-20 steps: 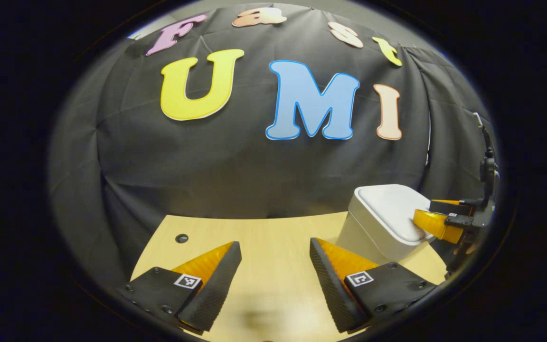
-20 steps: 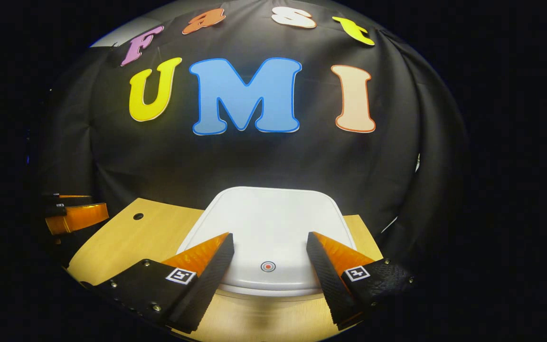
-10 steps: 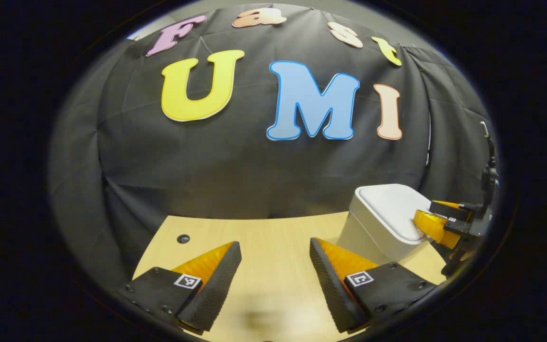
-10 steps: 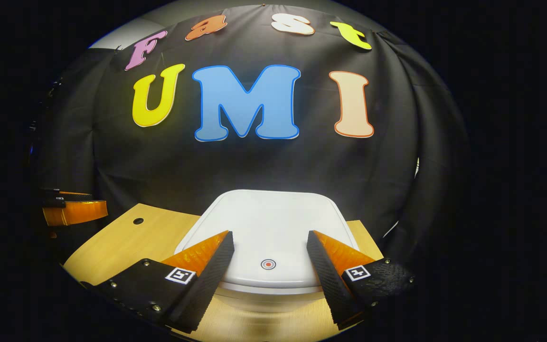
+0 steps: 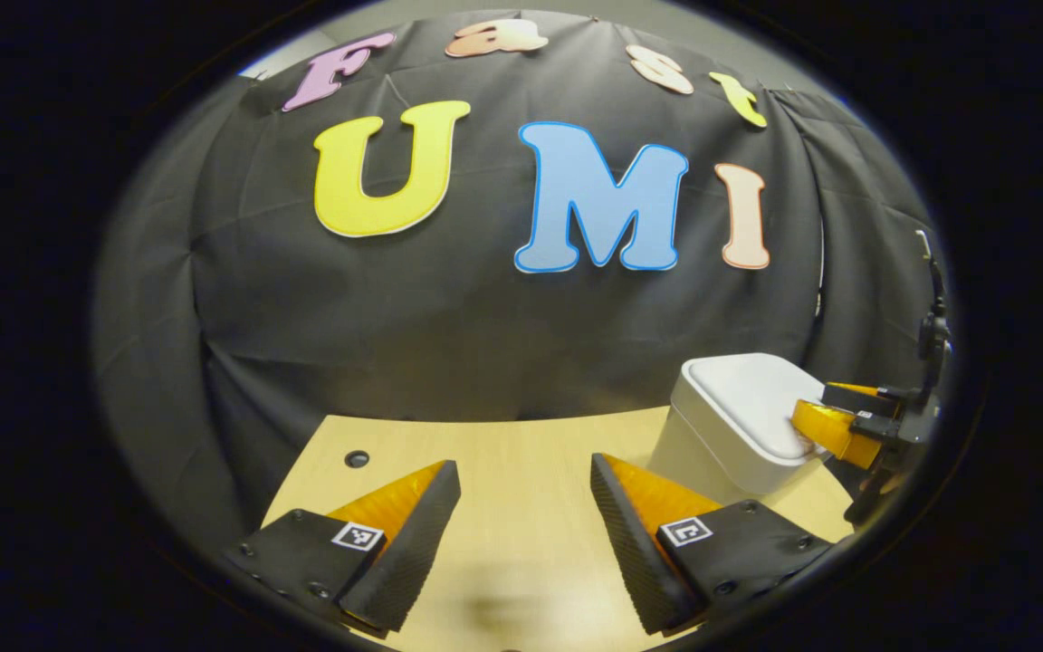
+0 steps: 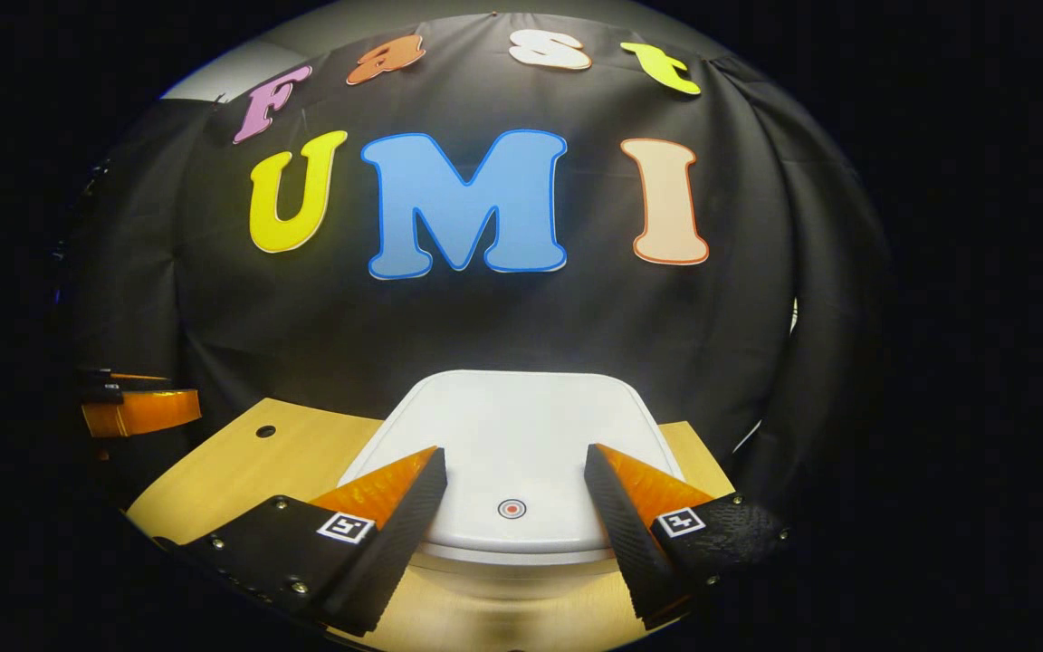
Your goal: Press the lid of the desktop garbage bin to open it, pick up the crumpled paper on the desktop and throw it into the bin, then pick up the pop can on the desktop and drop it into the bin, and finally close the garbage bin lid.
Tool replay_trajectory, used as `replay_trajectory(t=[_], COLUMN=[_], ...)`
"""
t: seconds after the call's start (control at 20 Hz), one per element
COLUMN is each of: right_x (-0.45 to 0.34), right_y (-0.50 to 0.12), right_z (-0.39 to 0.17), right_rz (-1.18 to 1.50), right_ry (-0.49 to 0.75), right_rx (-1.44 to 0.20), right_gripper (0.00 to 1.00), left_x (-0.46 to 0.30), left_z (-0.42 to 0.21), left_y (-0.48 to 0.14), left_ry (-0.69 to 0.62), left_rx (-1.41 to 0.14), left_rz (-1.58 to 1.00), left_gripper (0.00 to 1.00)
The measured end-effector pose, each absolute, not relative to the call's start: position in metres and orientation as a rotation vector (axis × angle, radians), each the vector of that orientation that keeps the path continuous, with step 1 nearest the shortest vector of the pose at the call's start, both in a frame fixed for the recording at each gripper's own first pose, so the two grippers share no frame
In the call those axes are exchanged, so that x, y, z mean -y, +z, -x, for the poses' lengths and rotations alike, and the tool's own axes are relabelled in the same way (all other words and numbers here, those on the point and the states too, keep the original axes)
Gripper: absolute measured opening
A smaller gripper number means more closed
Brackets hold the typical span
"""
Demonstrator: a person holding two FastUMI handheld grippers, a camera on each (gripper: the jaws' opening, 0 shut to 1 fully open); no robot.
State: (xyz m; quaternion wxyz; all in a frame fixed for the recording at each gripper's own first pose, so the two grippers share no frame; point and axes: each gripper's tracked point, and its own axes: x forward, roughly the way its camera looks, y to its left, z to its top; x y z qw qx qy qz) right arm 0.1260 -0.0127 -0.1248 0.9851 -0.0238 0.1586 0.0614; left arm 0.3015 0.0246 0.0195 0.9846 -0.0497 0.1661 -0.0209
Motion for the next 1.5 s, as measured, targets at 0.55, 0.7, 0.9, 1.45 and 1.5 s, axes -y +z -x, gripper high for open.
replay_trajectory(t=[0.55,0.7,0.9,1.45,1.5], right_x=[0.012,0.008,-0.004,-0.04,-0.042], right_y=[-0.091,-0.069,-0.034,0.009,0.01], right_z=[-0.117,-0.11,-0.095,-0.04,-0.035], right_rz=[-0.002,0.006,-0.007,0.0,0.013], right_ry=[0.107,0.106,0.128,0.152,0.153], right_rx=[-0.266,-0.217,-0.136,-0.016,-0.01], right_gripper=[0.97,0.97,0.97,0.97,1.0], left_x=[-0.027,-0.031,-0.037,-0.035,-0.036], left_z=[-0.296,-0.289,-0.269,-0.191,-0.19], left_y=[0.049,0.07,0.109,0.149,0.151], left_ry=[-0.02,-0.001,0.029,0.064,0.068], left_rx=[-0.244,-0.192,-0.095,0.01,0.013], left_rz=[0.061,0.036,0.025,0.013,0.016], left_gripper=[0.95,0.95,0.95,0.95,0.94])
